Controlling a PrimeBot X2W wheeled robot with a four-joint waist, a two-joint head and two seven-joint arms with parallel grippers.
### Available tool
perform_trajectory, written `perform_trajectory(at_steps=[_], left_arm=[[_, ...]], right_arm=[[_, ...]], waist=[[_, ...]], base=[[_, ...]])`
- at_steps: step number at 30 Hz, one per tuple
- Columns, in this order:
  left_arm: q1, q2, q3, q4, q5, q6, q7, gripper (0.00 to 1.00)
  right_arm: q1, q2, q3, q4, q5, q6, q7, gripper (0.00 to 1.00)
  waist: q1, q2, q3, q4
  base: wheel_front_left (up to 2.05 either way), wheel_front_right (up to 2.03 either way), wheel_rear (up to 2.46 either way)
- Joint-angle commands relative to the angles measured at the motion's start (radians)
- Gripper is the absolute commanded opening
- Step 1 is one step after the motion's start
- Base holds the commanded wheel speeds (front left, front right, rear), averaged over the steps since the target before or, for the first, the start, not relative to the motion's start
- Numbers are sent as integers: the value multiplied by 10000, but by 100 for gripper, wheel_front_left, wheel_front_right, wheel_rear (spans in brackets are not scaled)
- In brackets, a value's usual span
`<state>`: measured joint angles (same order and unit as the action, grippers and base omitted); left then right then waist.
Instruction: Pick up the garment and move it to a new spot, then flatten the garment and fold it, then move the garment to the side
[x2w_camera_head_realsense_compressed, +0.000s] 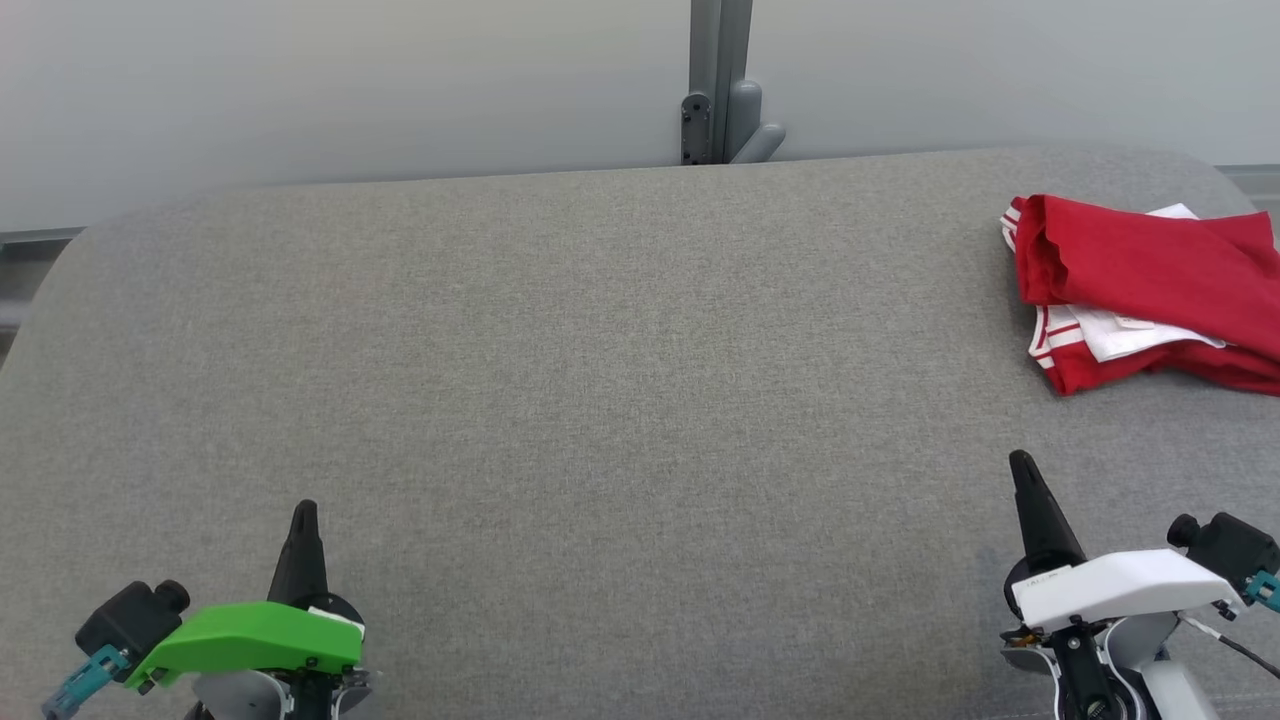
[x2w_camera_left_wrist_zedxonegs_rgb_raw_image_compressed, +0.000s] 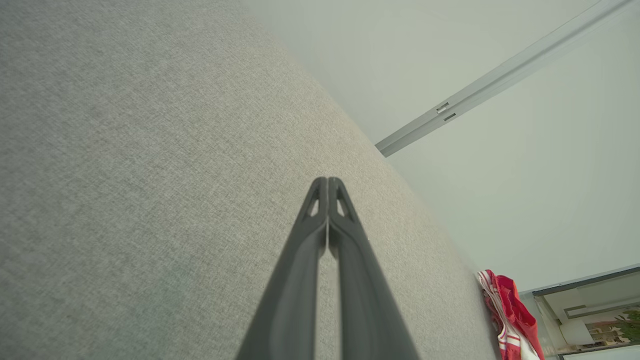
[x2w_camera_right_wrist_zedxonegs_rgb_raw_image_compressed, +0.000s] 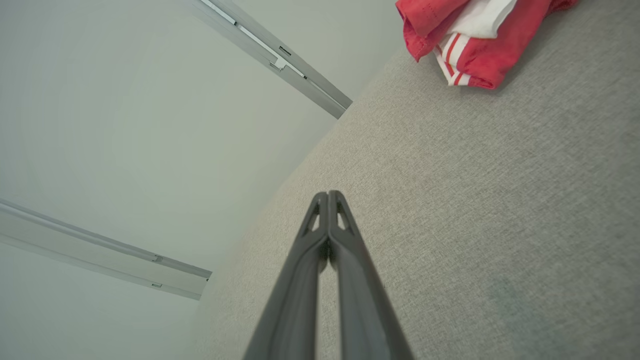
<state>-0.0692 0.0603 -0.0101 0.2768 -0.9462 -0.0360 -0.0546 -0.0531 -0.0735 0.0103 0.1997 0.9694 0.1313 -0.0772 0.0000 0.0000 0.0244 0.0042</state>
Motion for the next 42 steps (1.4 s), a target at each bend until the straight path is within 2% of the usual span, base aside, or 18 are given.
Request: perform_trajectory(at_steps=[1, 42], left_arm=[[-242, 26, 78, -78, -244, -78, 45, 0], [-620, -51, 855, -5, -4229, -642, 1220, 0]], right_arm=[[-237, -71, -51, -68, 242, -3, 37, 0], [-446, -148, -464, 223, 4410, -2, 833, 0]], waist=[[0, 0, -2, 0], [0, 0, -126, -23]], base=[[0, 0, 0], [0, 0, 0]])
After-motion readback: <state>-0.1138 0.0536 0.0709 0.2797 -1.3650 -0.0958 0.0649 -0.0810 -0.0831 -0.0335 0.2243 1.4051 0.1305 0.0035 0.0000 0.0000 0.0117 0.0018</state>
